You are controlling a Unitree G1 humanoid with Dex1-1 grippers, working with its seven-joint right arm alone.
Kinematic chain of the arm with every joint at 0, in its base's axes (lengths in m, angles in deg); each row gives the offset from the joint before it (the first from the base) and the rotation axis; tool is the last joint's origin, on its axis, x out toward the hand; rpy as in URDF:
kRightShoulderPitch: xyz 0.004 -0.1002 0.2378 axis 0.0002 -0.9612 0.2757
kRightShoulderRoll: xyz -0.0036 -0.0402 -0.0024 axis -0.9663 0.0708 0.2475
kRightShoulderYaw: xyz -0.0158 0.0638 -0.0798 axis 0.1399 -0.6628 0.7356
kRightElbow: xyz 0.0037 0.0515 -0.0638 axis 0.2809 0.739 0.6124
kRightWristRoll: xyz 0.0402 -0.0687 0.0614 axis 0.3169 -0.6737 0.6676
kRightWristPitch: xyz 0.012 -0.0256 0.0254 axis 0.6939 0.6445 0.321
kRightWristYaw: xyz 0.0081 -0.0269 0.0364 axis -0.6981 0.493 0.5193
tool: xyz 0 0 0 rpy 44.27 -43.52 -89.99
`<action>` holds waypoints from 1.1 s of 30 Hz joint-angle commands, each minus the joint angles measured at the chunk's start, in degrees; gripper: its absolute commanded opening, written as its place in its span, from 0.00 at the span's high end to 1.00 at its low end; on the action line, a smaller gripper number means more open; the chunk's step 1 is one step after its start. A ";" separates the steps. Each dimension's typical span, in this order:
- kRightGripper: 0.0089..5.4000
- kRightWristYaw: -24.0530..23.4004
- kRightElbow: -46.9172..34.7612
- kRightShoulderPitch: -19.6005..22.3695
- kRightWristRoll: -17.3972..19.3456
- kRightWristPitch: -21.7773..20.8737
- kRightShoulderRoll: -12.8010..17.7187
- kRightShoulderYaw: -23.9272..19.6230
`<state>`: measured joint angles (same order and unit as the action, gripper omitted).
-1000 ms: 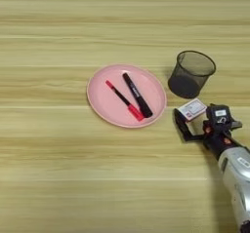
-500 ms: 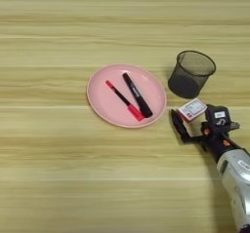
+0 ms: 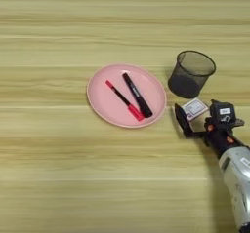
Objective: Move the objects on the table
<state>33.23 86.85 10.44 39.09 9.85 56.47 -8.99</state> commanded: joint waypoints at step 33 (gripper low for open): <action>0.00 -2.24 15.18 16.17 -0.52 -9.75 1.75 -1.44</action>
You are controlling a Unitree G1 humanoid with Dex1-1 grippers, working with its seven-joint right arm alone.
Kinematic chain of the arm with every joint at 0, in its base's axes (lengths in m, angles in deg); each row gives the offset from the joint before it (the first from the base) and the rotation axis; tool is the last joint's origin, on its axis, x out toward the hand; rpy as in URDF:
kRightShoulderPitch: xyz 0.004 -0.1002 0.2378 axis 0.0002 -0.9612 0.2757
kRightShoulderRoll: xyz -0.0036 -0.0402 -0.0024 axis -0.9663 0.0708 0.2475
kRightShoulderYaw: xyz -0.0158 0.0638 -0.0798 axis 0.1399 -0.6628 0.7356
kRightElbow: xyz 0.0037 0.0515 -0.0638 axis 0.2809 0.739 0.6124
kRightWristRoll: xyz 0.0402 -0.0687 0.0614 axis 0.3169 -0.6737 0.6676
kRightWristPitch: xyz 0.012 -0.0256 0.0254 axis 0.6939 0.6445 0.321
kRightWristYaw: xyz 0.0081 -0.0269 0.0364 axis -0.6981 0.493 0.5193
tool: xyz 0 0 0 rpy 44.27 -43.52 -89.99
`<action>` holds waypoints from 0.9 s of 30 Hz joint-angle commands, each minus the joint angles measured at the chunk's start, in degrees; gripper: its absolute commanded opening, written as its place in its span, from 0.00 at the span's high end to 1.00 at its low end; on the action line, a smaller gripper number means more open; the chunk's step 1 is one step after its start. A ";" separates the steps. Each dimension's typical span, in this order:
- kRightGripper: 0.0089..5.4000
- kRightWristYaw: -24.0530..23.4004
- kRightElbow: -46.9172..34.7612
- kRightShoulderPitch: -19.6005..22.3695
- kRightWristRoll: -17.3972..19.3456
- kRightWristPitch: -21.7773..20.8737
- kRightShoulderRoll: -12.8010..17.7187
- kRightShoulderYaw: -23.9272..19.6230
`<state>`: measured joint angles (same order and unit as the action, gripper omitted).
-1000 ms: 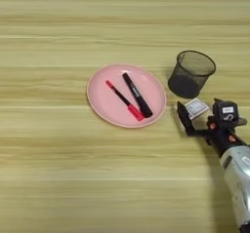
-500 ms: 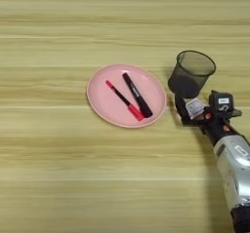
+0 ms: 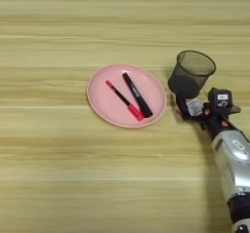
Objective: Move the objects on the table
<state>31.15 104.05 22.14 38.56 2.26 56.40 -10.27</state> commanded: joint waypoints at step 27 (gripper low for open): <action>0.00 0.59 9.86 14.22 -0.52 -5.56 4.02 -0.13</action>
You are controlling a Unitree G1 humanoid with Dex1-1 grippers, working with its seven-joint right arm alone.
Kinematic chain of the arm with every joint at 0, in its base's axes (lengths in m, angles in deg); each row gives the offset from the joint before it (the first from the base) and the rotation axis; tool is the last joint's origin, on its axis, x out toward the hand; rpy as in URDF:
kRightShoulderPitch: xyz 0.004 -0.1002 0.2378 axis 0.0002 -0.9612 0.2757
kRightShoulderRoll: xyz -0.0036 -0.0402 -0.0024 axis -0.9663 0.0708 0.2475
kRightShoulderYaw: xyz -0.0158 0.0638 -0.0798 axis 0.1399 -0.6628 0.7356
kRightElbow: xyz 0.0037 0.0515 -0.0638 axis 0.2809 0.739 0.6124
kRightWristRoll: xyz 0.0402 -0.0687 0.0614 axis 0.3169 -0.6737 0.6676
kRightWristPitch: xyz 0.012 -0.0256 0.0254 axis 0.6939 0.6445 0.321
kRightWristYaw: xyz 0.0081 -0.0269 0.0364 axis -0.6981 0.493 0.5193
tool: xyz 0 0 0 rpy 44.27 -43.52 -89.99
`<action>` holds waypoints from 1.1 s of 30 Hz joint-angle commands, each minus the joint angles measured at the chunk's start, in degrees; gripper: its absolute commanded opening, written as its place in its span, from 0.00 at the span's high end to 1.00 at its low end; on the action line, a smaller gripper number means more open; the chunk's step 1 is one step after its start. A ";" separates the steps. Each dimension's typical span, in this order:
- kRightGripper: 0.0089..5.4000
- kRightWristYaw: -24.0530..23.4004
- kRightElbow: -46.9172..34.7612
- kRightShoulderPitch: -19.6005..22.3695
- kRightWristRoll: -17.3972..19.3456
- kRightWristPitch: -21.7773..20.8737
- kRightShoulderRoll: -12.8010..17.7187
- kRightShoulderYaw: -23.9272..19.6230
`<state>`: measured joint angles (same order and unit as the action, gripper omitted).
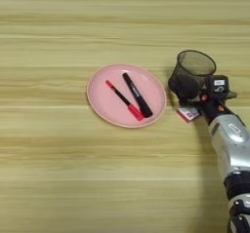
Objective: Move the objects on the table
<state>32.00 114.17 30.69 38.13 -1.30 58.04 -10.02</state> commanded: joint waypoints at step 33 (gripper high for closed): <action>0.08 0.46 13.63 14.72 0.13 -8.10 2.67 -0.30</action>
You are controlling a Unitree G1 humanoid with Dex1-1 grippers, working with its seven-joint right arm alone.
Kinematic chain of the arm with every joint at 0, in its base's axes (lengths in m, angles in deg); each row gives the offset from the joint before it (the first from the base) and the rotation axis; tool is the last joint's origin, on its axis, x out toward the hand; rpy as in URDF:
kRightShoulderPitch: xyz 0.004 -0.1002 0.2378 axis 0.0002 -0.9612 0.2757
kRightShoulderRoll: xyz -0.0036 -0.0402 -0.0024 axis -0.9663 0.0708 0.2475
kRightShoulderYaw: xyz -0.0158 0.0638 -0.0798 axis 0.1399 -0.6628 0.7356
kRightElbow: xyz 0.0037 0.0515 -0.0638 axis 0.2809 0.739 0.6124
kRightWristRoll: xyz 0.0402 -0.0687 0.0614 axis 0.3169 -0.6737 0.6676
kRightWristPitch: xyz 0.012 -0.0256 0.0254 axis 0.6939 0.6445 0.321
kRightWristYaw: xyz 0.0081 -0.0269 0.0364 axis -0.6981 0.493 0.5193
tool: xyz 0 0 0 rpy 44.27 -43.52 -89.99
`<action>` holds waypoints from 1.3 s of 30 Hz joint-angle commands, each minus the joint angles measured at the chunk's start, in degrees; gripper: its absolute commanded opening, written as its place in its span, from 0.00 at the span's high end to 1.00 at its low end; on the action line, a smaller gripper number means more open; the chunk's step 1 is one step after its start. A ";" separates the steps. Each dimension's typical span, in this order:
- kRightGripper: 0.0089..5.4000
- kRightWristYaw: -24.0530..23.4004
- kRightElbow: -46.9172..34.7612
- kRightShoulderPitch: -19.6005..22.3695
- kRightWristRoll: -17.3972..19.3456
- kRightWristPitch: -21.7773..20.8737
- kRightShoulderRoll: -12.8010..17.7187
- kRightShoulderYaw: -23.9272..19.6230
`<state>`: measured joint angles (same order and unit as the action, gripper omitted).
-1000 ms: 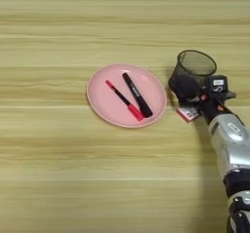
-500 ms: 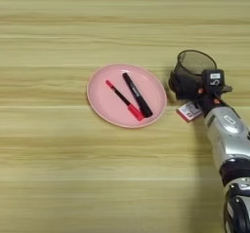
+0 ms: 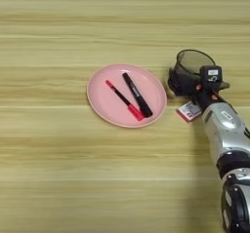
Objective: Move the objects on the table
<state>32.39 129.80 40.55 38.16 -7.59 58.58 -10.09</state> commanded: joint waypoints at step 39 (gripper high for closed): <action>0.13 -1.47 -7.06 0.40 1.58 -1.27 8.17 -5.83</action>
<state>31.94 126.37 38.57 39.20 -8.41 63.40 -14.77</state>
